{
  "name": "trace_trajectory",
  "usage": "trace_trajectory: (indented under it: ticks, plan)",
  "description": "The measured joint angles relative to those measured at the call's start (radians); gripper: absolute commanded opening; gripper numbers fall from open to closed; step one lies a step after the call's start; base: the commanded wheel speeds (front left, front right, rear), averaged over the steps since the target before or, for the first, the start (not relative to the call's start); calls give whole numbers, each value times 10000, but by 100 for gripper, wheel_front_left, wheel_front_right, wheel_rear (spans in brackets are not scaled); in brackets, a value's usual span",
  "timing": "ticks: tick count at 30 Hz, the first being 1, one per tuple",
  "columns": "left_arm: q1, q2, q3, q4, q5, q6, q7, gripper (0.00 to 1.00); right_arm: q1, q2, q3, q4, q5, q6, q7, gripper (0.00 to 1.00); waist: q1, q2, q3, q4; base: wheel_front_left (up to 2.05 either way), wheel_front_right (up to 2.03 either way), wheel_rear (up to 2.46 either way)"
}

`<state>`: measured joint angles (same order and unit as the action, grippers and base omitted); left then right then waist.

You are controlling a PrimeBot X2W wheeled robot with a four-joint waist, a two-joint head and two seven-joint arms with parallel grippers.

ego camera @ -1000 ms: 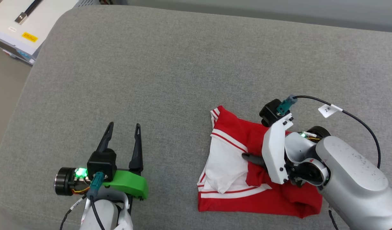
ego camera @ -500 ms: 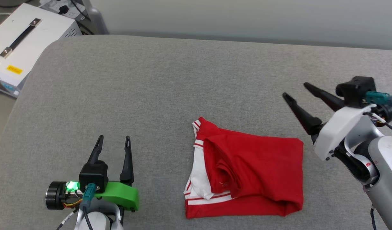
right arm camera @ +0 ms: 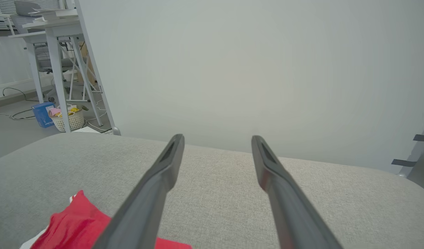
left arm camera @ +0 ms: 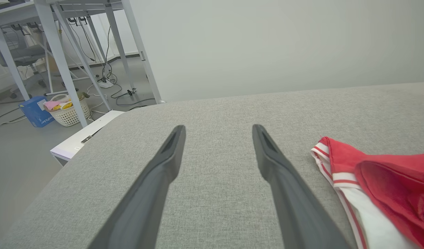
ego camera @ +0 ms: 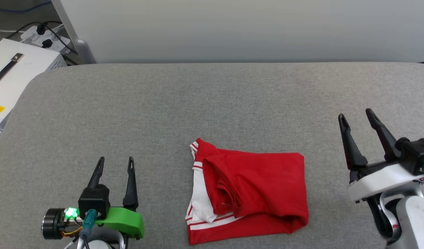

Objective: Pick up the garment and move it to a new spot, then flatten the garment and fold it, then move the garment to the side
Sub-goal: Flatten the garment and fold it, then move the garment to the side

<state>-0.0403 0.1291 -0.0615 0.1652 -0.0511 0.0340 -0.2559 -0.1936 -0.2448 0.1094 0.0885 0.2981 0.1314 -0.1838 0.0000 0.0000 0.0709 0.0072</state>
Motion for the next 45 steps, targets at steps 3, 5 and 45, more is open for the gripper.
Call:
trace_trajectory:
  ticks: [3, 5, 45]
  plan:
    - [173, -2, 4, -117, 2, 15, 0, 100, 536, 412, -328, -144, -240, 0, -148, 100, 0, 0, -127, -72, 0, 0, 0]
    - [297, -4, -4, -198, 2, 27, -2, 100, 910, 660, -487, -253, -336, 0, -194, 100, 0, 0, -211, -107, 0, 0, 0]
    - [414, -44, -75, -299, -13, -125, -2, 100, -1722, -2017, 1358, -999, 2247, 0, 6596, 100, 0, 0, 150, 483, 0, 0, 0]
